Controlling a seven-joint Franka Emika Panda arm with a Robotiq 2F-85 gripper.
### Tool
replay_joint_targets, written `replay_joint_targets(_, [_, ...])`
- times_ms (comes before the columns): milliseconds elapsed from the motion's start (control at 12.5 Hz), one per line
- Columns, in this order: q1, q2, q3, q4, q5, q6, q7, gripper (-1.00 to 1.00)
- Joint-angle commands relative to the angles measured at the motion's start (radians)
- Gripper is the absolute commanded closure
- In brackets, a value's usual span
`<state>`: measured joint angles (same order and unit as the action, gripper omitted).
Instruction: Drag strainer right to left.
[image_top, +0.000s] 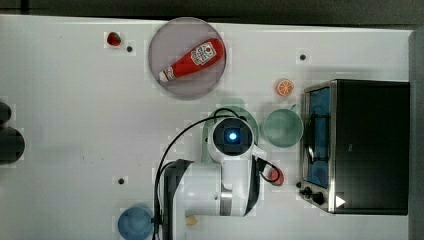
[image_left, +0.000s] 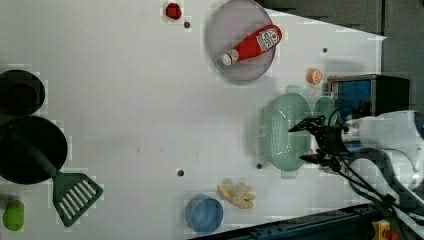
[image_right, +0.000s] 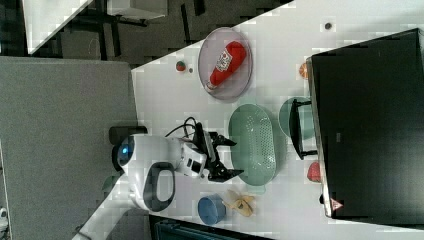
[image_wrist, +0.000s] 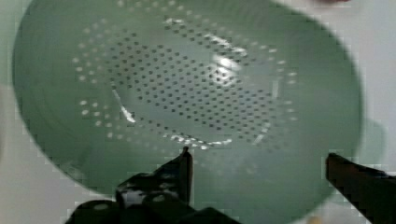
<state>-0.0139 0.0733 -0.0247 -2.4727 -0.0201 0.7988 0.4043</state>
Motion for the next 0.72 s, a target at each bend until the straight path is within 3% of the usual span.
replay_joint_targets(80, [0.01, 0.021, -0.006, 0.009, -0.009, 0.132, 0.134, -1.0])
replay_joint_targets(400, [0.032, 0.174, 0.035, -0.007, -0.007, 0.334, 0.376, -1.0])
replay_joint_targets(720, [0.057, 0.276, 0.06, -0.009, -0.007, 0.442, 0.398, -1.0])
